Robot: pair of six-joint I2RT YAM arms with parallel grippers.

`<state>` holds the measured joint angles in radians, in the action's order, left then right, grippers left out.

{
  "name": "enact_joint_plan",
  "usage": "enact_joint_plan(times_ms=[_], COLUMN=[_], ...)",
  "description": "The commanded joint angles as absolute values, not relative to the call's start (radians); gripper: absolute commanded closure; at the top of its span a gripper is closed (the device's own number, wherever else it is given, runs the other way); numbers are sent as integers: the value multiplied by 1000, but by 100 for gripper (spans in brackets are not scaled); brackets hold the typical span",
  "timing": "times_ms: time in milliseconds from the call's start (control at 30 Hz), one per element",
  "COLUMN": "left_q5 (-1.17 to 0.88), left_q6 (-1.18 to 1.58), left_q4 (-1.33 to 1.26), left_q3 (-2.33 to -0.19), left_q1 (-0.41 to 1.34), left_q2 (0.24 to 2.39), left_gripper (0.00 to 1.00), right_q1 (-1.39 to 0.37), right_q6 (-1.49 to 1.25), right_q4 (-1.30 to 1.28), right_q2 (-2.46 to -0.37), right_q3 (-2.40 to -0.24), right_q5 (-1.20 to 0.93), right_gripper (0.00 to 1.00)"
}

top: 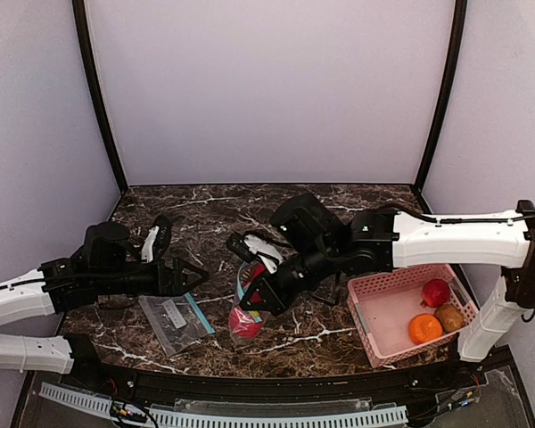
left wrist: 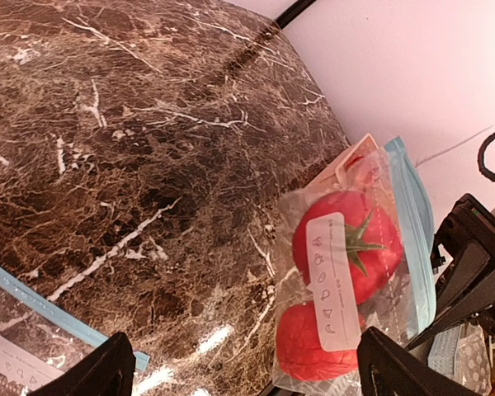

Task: Place the food in the zip-top bag and seal the zipper
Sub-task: Adjust the zipper food storage bag at the corner of the board, then pass from the right arm to the left

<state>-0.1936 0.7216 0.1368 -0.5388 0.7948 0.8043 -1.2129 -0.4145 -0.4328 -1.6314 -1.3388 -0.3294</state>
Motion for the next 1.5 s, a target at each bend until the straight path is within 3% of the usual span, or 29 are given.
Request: enact_joint_plan(times_ms=[0, 233, 500, 567, 933, 1167, 1467], left_q5=[-294, -366, -81, -27, 225, 342, 391], left_q6=[631, 646, 458, 395, 104, 39, 7], left_q4=[99, -17, -118, -164, -218, -217, -201], left_q3=[-607, -644, -523, -493, -532, -582, -612], left_q1=[792, 818, 1037, 1087, 1287, 1329, 1351], left_q2=[882, 989, 899, 882, 1028, 1125, 1206], left_gripper=[5, 6, 7, 13, 26, 46, 58], right_q1=[-1232, -1213, -1168, -1154, -1119, -1115, -1109], right_q6=[-262, -451, -837, -880, -996, -1026, -1038], right_q4=[-618, -632, -592, -583, -513, -487, -443], right_q2=[-1634, -1698, -1734, -1734, -1692, -1682, -1683], right_q3=[-1349, -1377, -1420, -1424, -1395, -1380, -1365], right_q5=[-280, -106, -88, -111, -169, -187, -233], right_gripper=[100, 100, 100, 100, 100, 100, 100])
